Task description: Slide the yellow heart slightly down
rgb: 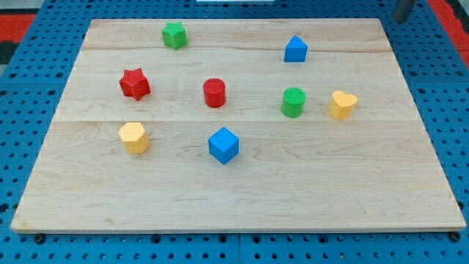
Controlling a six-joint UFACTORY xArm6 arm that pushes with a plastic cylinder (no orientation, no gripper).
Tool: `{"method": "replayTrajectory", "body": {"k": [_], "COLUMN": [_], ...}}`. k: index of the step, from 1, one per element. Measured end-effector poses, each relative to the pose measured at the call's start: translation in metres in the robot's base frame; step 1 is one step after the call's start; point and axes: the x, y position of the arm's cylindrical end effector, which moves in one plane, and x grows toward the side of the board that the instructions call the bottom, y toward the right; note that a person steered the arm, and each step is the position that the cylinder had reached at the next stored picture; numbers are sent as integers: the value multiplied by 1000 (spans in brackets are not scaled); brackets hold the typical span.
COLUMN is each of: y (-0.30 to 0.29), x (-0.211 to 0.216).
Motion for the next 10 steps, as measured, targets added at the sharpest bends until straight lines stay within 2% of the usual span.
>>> {"method": "replayTrajectory", "body": {"k": [2, 3, 4, 6, 7, 9, 10], "y": [-1, -9, -43, -129, -167, -178, -164], "x": [3, 59, 116, 177, 223, 223, 262]}}
